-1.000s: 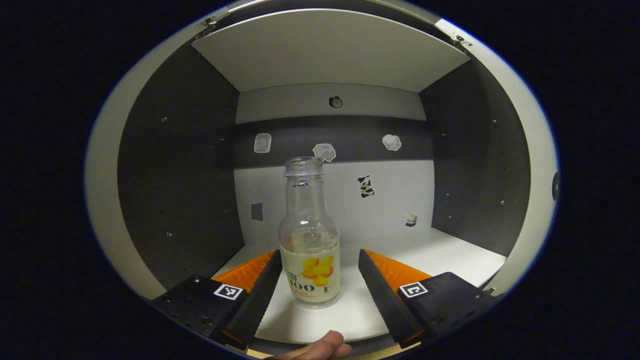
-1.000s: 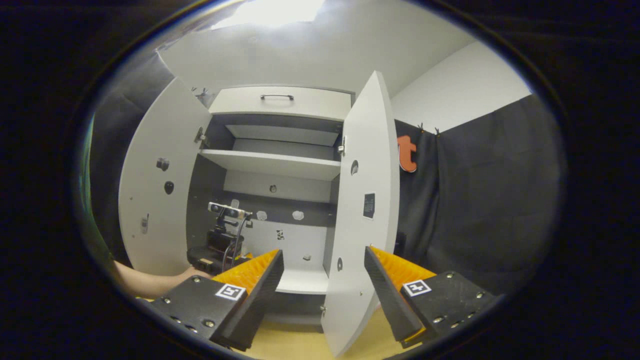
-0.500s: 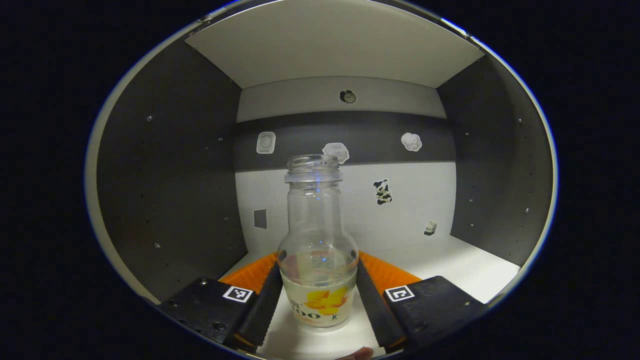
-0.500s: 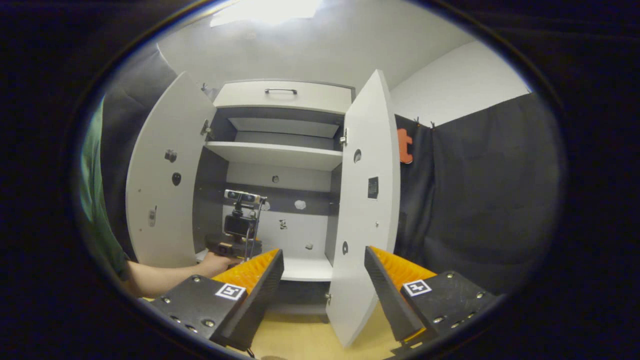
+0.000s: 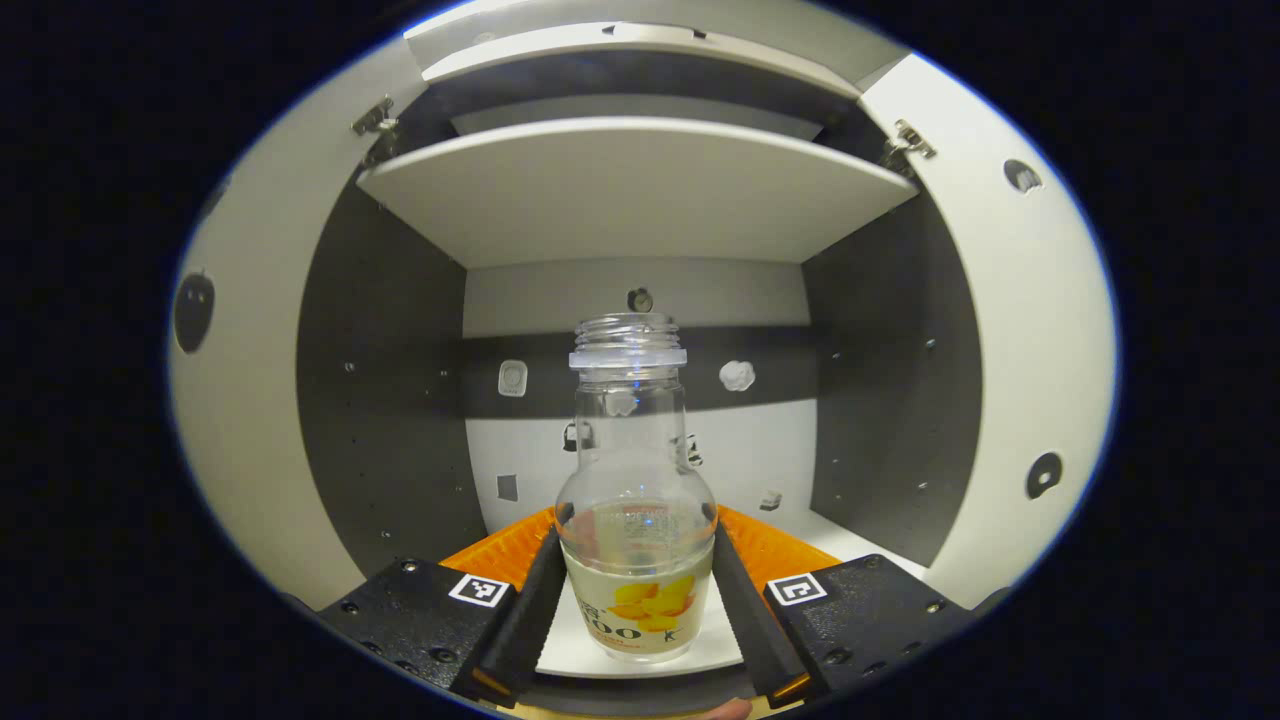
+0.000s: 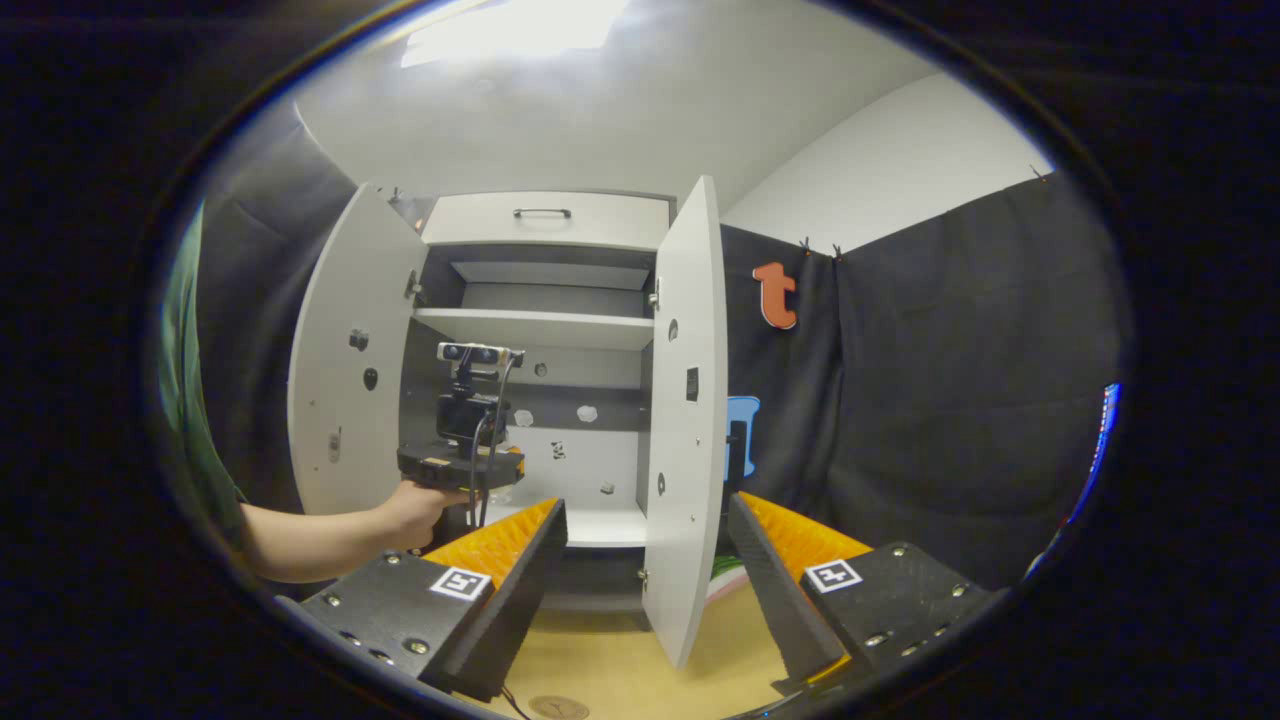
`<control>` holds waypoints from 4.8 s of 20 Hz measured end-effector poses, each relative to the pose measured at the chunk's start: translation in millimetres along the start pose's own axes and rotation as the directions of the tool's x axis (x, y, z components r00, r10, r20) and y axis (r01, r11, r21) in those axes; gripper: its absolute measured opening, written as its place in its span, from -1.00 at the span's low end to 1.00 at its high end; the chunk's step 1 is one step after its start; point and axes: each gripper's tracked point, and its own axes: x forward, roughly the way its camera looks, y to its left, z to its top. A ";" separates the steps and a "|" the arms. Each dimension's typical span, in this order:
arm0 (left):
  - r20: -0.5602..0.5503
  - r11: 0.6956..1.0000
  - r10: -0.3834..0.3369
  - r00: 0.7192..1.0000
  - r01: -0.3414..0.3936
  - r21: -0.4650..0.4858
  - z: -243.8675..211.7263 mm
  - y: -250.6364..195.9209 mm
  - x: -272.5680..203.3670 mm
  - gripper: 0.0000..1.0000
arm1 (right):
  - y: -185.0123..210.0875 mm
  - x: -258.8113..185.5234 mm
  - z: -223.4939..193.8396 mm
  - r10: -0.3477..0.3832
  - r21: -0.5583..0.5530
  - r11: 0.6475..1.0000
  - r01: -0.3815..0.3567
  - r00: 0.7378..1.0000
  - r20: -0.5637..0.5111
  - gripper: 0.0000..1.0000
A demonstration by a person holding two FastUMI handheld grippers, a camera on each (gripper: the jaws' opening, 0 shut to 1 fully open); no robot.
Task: Grasp the bottle in the cabinet with the left hand and place it on the coaster, then close the right door with the right hand and the left door with the left hand.
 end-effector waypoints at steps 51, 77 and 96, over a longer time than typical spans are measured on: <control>-0.161 0.866 -0.482 0.861 0.496 0.063 -354.1 -147.0 -311.1 0.77 | -89.5 -27.4 -155.4 -0.001 0.068 0.998 0.016 0.979 -0.206 0.97; 0.001 0.885 -0.463 0.886 0.462 -0.065 -19.0 -68.8 -181.2 0.96 | -184.1 211.2 -47.3 -0.080 0.057 0.994 0.089 0.987 -0.138 0.97; 0.030 0.865 -0.500 0.865 0.501 -0.037 -16.7 -56.8 -204.1 0.96 | -109.0 209.2 -39.1 0.004 0.015 1.000 -0.002 0.993 -0.118 0.82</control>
